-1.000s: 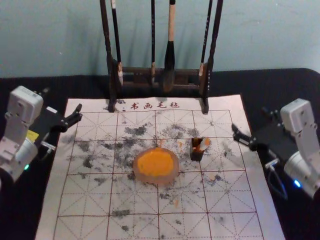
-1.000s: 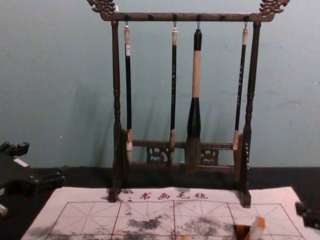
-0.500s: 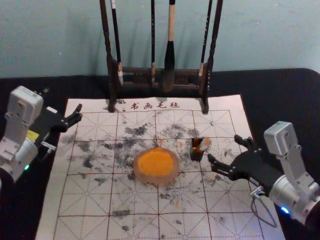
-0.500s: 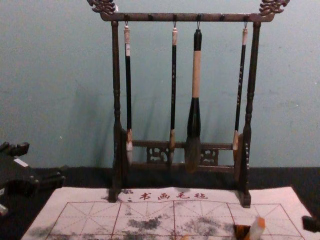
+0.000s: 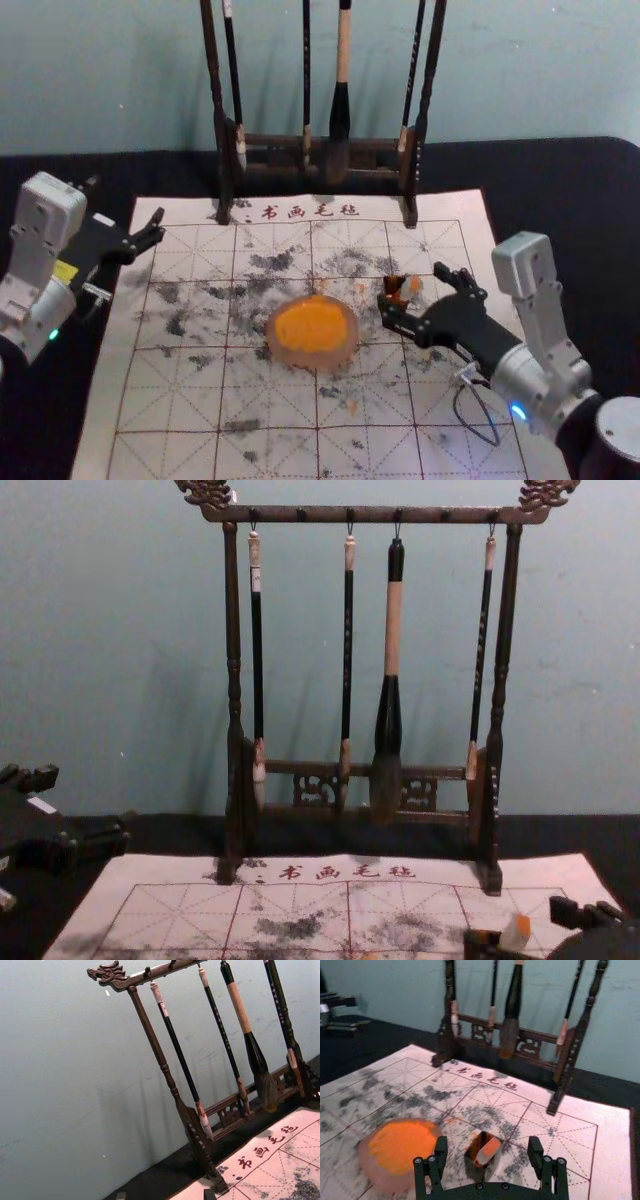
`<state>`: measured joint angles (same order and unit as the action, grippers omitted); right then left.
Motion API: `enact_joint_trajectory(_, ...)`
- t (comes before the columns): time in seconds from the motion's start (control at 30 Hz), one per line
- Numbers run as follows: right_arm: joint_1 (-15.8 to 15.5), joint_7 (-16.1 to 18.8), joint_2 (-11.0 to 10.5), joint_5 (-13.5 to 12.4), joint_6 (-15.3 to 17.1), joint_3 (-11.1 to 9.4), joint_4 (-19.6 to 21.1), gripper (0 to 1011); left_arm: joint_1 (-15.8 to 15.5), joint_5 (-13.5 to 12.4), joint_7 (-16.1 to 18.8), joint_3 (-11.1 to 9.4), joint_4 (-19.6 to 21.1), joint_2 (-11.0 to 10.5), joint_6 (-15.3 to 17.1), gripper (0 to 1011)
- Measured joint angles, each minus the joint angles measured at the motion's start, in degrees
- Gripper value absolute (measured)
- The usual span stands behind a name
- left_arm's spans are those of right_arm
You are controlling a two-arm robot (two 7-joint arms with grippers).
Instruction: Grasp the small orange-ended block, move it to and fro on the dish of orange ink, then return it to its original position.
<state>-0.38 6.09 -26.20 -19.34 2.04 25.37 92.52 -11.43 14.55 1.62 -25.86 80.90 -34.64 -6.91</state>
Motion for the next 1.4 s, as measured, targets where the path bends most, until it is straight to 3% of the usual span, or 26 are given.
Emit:
enact_joint_trajectory(0.23, 1.2, -2.4, 4.1, 0.1, 2.4, -1.2, -2.1, 1000, 0.0, 0.0, 0.0, 0.0, 0.0, 0.0, 0.0, 1001)
enact_joint_trajectory(0.5, 2.0, -1.7, 6.4, -0.2, 3.6, -2.2, -3.7, 1000, 0.0, 0.0, 0.0, 0.0, 0.0, 0.0, 0.0, 1002)
enact_joint_trajectory(0.9, 2.1, -0.3, 8.2, -0.2, 5.2, -3.4, -3.8, 1000, 0.0, 0.0, 0.0, 0.0, 0.0, 0.0, 0.0, 1001)
enact_joint_trajectory(1.4, 2.1, -0.3, 8.1, -0.1, 5.1, -3.4, -3.8, 1000, 0.0, 0.0, 0.0, 0.0, 0.0, 0.0, 0.0, 1001)
